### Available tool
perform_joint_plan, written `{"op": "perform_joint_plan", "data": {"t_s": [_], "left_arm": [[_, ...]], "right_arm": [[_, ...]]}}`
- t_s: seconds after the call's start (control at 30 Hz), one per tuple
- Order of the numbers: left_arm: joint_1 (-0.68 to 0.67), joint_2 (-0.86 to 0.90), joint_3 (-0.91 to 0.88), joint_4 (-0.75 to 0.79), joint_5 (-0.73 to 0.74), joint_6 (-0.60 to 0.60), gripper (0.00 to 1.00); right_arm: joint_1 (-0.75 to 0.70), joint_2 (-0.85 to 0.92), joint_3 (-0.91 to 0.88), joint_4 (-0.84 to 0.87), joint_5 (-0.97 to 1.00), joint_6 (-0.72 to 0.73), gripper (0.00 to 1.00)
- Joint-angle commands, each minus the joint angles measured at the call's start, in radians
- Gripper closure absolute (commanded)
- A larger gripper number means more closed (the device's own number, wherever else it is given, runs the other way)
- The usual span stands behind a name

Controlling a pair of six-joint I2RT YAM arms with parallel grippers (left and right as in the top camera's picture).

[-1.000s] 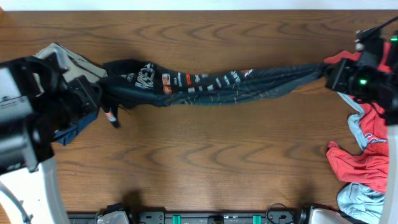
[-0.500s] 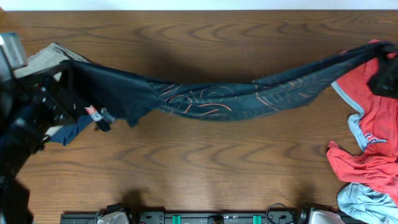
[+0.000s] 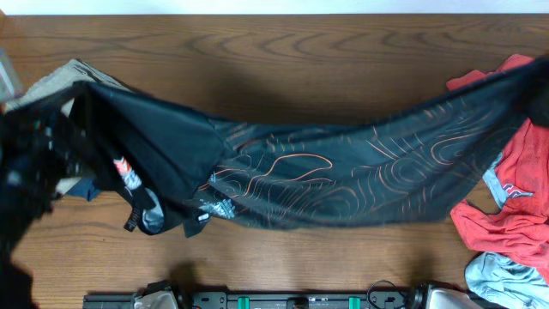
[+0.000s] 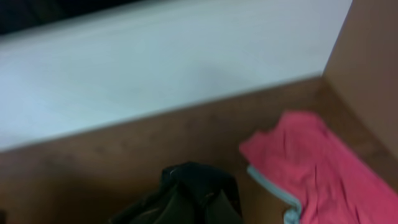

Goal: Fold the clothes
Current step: 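Lift the jersey with both grippers and fling it forward across the table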

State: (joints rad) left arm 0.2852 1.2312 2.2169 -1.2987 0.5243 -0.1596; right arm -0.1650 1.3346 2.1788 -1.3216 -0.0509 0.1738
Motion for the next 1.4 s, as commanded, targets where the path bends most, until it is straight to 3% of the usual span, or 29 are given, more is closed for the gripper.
{"op": "perform_joint_plan", "data": {"t_s": [0.0, 0.2, 0.33, 0.47, 0.63, 0.77, 0.9, 1.07, 1.3, 1.37], "left_arm": [[-0.019, 0.103, -0.001, -0.010, 0.008, 0.002, 0.94], [-0.109, 0.293, -0.001, 0.003, -0.003, 0.042, 0.94], [-0.163, 0.443, -0.001, 0.070, -0.152, 0.043, 0.94], [-0.173, 0.566, 0.000, 0.304, -0.223, 0.011, 0.94], [-0.166, 0.592, 0.008, 0.634, -0.224, -0.038, 0.94], [-0.154, 0.581, 0.109, 0.795, -0.224, -0.092, 0.94], [-0.139, 0.581, 0.272, 0.859, -0.228, -0.109, 0.94], [-0.140, 0.571, 0.367, 0.682, -0.197, -0.108, 0.94], [-0.153, 0.592, 0.306, 0.031, -0.140, -0.070, 0.94], [-0.163, 0.606, 0.253, -0.085, -0.140, -0.055, 0.94]], "right_arm": [[0.015, 0.124, -0.003, -0.021, 0.017, -0.023, 0.99], [0.016, 0.327, -0.003, -0.018, 0.006, -0.042, 0.99], [0.016, 0.457, -0.003, 0.084, -0.030, -0.040, 0.99], [0.016, 0.544, -0.003, 0.364, -0.085, 0.034, 0.99], [0.004, 0.532, 0.061, 0.640, -0.087, 0.149, 0.99], [-0.025, 0.521, 0.220, 0.674, -0.030, 0.163, 0.99], [-0.053, 0.510, 0.380, 0.624, 0.076, 0.153, 0.99], [-0.060, 0.505, 0.445, 0.458, 0.109, 0.097, 0.99], [-0.050, 0.538, 0.330, 0.048, 0.126, 0.079, 0.99], [-0.043, 0.545, 0.265, -0.018, 0.129, 0.079, 0.99]]}}
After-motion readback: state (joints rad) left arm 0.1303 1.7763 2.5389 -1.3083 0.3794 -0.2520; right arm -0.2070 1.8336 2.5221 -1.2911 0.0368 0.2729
